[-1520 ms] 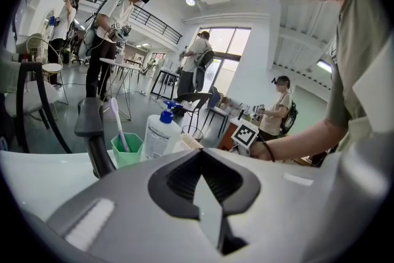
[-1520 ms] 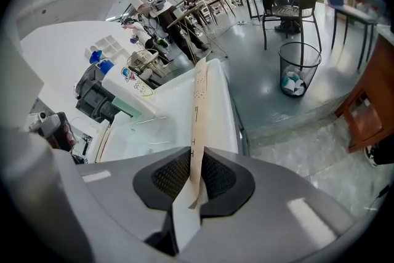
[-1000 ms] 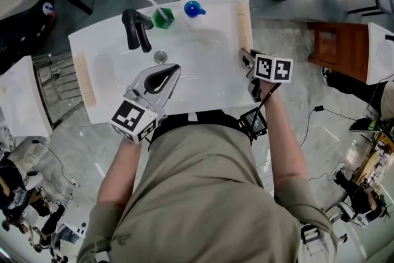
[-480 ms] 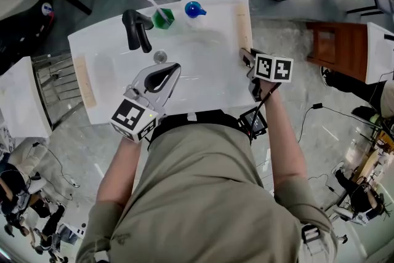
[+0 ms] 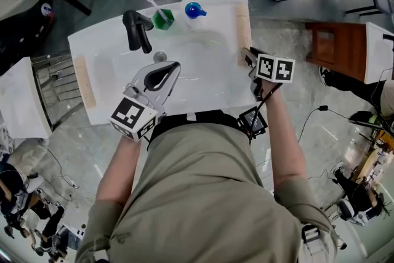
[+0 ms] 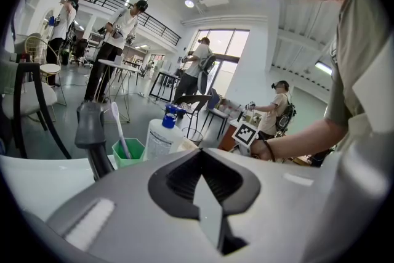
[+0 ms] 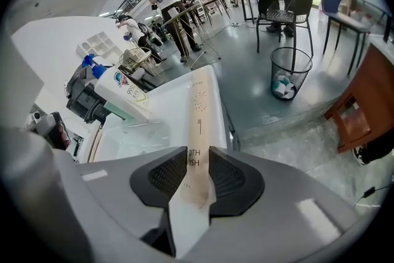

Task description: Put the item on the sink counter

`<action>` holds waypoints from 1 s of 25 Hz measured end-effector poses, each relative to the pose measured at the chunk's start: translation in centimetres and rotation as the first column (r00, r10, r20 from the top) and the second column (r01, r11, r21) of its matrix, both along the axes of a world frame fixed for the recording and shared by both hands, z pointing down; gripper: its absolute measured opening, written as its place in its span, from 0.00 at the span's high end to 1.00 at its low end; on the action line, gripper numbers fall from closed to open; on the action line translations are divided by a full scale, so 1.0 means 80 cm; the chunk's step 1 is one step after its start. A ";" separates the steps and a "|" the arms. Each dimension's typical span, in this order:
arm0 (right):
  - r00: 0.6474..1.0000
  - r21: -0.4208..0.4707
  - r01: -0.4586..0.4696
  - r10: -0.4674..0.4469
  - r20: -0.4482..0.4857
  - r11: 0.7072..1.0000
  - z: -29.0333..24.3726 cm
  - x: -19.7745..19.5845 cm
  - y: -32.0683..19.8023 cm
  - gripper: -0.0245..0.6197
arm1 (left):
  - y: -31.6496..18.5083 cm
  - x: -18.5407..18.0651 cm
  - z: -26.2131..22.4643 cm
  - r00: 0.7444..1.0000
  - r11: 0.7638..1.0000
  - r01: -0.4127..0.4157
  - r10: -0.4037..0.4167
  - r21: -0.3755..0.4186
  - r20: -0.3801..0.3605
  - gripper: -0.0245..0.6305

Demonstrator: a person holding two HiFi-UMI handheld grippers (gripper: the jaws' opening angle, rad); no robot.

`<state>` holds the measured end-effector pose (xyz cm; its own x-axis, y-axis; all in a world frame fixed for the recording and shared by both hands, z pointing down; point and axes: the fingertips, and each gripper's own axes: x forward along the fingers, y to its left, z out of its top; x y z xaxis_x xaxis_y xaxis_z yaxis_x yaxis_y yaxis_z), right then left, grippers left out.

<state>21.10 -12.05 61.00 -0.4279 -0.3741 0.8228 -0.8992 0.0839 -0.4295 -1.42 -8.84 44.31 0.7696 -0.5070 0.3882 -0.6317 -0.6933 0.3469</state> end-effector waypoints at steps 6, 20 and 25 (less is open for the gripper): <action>1.000 0.021 -0.012 0.013 -0.011 1.000 -0.012 0.004 -0.002 0.79 | -0.001 -0.001 -0.004 1.000 1.000 -0.002 0.002 0.002 -0.007 0.95; 0.999 0.134 -0.016 0.021 -0.040 0.991 -0.058 -0.003 -0.013 0.79 | 0.002 -0.004 -0.021 1.000 0.999 -0.010 0.010 0.031 -0.011 0.95; 0.999 0.194 0.018 -0.010 -0.043 0.981 -0.082 -0.019 -0.016 0.80 | 0.003 -0.008 -0.029 1.000 0.999 -0.014 0.014 0.047 -0.011 0.95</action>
<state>19.55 -13.36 54.45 -0.4009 -0.5229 0.7523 -0.9142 0.1744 -0.3659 -2.04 -8.61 42.01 0.7810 -0.5136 0.3553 -0.6180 -0.7175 0.3213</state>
